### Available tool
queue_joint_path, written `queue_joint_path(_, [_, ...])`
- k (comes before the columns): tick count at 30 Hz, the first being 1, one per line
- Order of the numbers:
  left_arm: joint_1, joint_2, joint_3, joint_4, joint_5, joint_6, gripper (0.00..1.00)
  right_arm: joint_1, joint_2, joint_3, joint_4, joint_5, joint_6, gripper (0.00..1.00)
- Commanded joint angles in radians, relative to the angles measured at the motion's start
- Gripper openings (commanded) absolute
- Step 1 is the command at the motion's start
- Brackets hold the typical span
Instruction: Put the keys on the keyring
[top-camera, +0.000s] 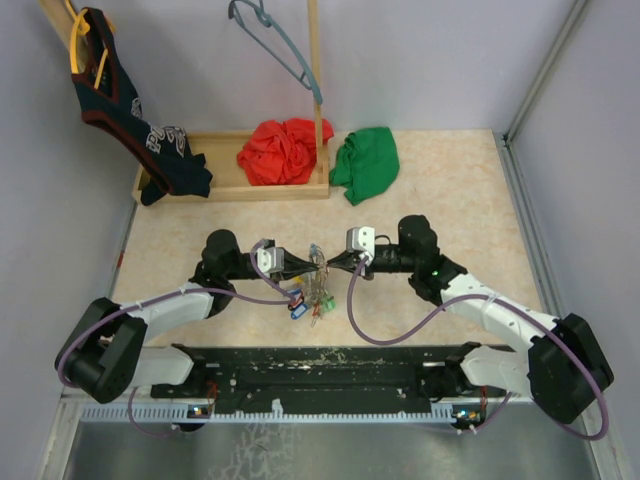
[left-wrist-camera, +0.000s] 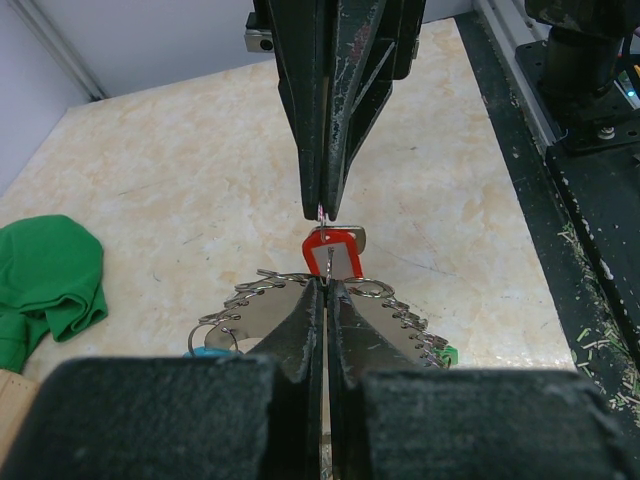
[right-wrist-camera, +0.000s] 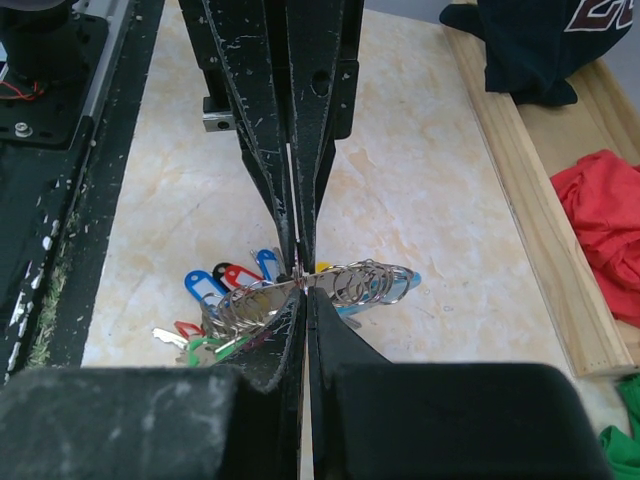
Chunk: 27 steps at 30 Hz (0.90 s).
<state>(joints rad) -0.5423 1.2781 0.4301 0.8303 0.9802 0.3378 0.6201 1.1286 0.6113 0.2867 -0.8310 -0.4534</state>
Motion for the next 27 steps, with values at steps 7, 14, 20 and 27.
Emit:
queue_joint_path(7, [0.003,-0.001,0.028,0.043,0.022,-0.006,0.00,0.009,0.011,0.054,0.003,-0.044,-0.016,0.00])
queue_joint_path(14, [0.004,0.002,0.028,0.047,0.027,-0.010,0.00,0.009,0.005,0.043,0.035,-0.022,-0.007,0.00])
queue_joint_path(20, [0.004,0.001,0.027,0.049,0.021,-0.010,0.00,0.009,-0.016,0.032,0.047,-0.007,-0.002,0.00])
queue_joint_path(27, [0.004,0.004,0.027,0.049,0.025,-0.010,0.00,0.008,-0.010,0.040,0.044,-0.027,0.002,0.00])
